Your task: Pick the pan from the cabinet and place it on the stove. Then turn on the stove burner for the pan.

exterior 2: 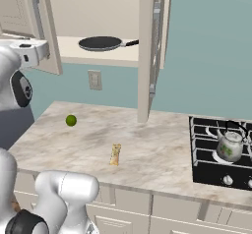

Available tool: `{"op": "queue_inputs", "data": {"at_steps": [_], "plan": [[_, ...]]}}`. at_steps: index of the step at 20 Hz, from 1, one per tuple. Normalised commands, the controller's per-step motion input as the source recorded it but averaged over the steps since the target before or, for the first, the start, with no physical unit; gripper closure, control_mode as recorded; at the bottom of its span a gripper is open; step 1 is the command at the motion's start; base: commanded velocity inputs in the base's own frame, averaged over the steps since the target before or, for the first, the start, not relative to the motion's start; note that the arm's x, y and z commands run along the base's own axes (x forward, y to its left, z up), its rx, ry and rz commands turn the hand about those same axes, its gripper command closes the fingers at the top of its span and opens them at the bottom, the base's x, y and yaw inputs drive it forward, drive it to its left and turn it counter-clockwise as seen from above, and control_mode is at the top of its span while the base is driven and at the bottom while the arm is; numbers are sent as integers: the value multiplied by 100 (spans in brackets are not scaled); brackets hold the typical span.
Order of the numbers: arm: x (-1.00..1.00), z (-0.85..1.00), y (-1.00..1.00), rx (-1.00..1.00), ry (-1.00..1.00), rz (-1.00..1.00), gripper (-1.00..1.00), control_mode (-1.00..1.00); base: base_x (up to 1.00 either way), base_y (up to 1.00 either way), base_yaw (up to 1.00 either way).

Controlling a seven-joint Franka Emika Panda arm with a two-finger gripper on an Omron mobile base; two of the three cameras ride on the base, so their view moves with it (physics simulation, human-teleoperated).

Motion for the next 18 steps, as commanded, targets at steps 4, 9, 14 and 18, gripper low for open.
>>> {"op": "queue_inputs", "data": {"at_steps": [4, 9, 14, 18], "plan": [[-99, 2, 59, 0, 1, 5, 100, -100, 0, 0, 0], [-68, 0, 32, -2, 1, 1, 100, -100, 0, 0, 0], [-51, 1, 6, 0, 3, 0, -100, -100, 0, 0, 0], [-26, 6, -7, 0, 9, -1, -100, -100, 0, 0, 0]]}}
